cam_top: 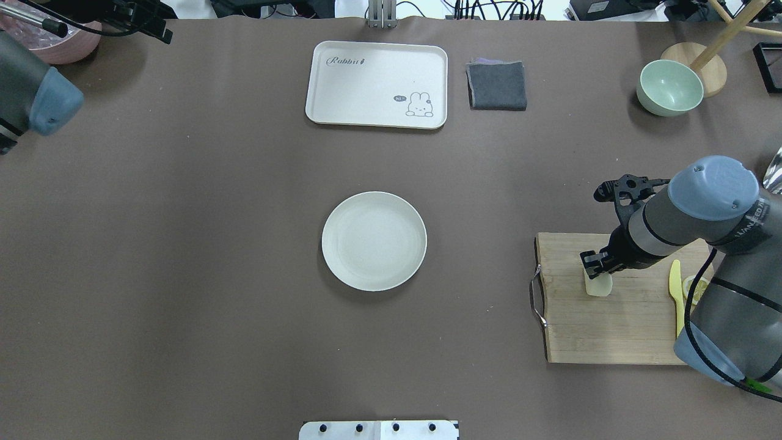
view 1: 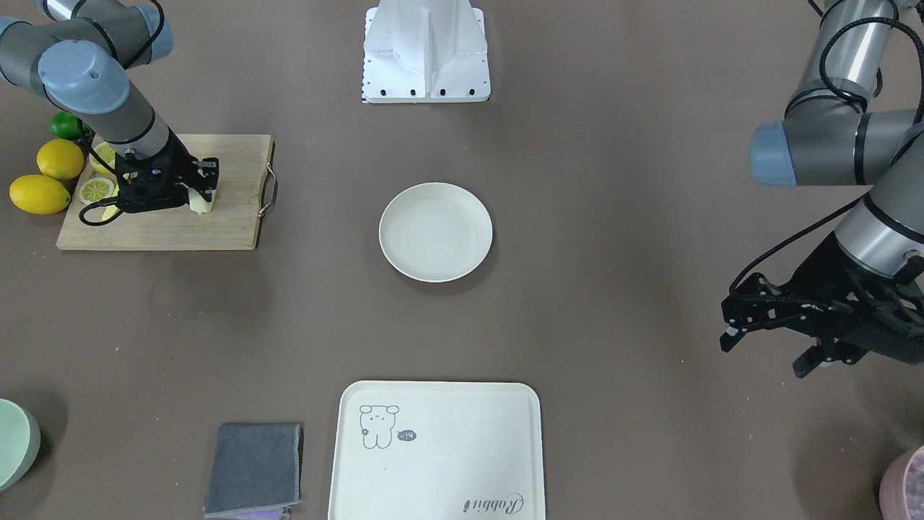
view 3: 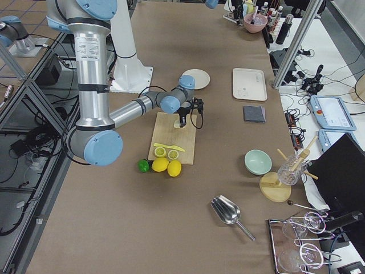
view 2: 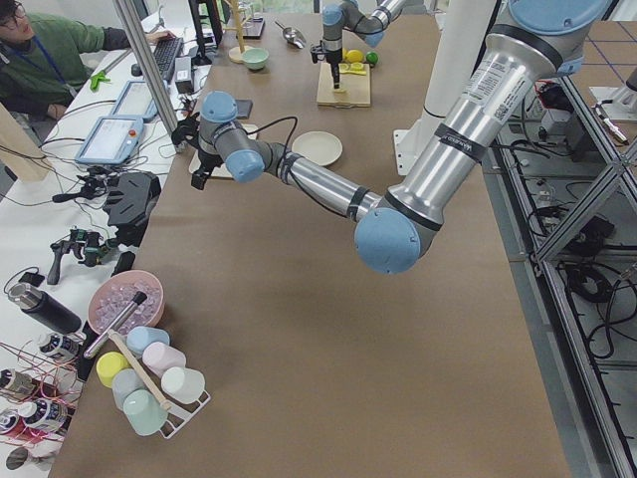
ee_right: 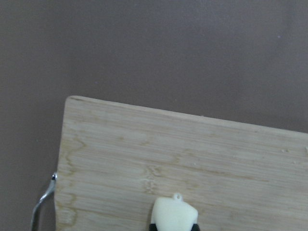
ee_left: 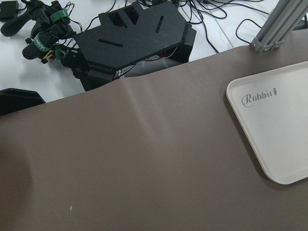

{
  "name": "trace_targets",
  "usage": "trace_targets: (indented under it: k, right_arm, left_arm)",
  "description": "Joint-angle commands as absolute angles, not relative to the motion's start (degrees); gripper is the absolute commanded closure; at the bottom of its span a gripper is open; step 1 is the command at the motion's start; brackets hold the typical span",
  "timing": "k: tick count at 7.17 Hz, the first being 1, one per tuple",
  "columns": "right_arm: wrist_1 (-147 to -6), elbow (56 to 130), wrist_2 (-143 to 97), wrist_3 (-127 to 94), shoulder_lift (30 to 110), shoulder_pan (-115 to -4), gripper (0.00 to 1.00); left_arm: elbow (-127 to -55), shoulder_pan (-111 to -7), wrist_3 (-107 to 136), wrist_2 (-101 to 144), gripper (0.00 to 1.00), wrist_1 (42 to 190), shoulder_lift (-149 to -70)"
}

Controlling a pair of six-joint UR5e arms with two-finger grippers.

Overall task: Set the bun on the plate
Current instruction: 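Lower the right gripper over the cream bun and close on it, then lift the bun with the right gripper and carry it over the plate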

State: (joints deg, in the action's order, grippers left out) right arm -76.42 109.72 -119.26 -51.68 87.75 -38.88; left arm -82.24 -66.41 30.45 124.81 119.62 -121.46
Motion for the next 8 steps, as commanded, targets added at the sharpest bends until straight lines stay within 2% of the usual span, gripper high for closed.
trace_targets:
  k: [1, 2, 5, 8]
  right_arm:
    - [-76.29, 110.04, -119.18, -51.68, 85.19, -43.38, 1.0]
    - [-76.38, 109.95, -119.79, -51.51, 81.69, -46.81, 1.0]
    - [-76.29, 107.94, -118.48, -51.5, 66.59, -47.99, 1.0]
    - [-74.98, 101.53, -115.25, -51.24, 56.18, -43.01, 1.0]
  left_arm:
    - [-82.61, -66.62, 30.5, 124.89, 0.03, 119.71, -121.29]
    - [-83.23, -66.88, 31.11, 124.89, 0.03, 120.23, -120.94]
    - [-84.02, -66.97, 31.29, 125.24, 0.03, 120.32, -119.54]
    - [-86.29, -66.89, 31.38, 125.51, 0.03, 120.59, -116.82]
